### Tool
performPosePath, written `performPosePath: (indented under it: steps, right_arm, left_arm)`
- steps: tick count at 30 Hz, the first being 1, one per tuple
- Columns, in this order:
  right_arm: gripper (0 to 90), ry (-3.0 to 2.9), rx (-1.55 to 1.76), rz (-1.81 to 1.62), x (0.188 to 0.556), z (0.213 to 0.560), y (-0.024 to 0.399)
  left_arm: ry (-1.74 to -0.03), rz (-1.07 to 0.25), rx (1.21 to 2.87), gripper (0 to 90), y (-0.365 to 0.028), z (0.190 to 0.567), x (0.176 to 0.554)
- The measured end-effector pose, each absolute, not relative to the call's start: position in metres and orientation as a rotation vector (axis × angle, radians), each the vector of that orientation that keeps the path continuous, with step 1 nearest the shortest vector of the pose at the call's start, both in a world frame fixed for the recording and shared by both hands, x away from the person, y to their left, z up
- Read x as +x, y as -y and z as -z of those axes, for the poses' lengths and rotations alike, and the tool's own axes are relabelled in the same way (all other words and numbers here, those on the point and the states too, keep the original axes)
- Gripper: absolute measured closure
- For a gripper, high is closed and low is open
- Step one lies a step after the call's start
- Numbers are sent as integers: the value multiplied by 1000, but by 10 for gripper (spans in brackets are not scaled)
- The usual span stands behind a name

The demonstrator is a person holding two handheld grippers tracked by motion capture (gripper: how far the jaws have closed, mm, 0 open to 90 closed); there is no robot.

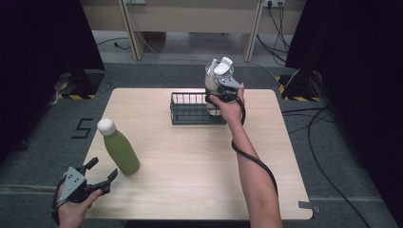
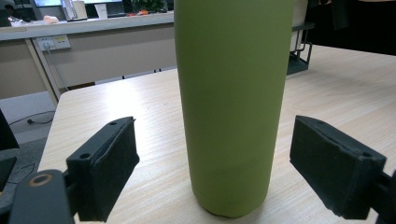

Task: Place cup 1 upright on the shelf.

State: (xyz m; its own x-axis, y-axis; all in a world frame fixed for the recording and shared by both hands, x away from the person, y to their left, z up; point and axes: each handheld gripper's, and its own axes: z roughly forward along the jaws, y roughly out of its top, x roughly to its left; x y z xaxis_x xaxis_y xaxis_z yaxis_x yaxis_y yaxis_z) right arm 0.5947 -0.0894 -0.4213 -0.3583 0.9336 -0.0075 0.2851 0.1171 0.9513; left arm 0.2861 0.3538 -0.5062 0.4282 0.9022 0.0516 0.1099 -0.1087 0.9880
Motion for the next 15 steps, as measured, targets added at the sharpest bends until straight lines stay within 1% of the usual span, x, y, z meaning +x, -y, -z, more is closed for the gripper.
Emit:
performPosePath:
  steps: [15]
  right_arm:
    - [99, -1728, 1163, -1273, 593, 426, 88]
  left_arm:
    - [-927, -867, 1540, 142, -354, 506, 286]
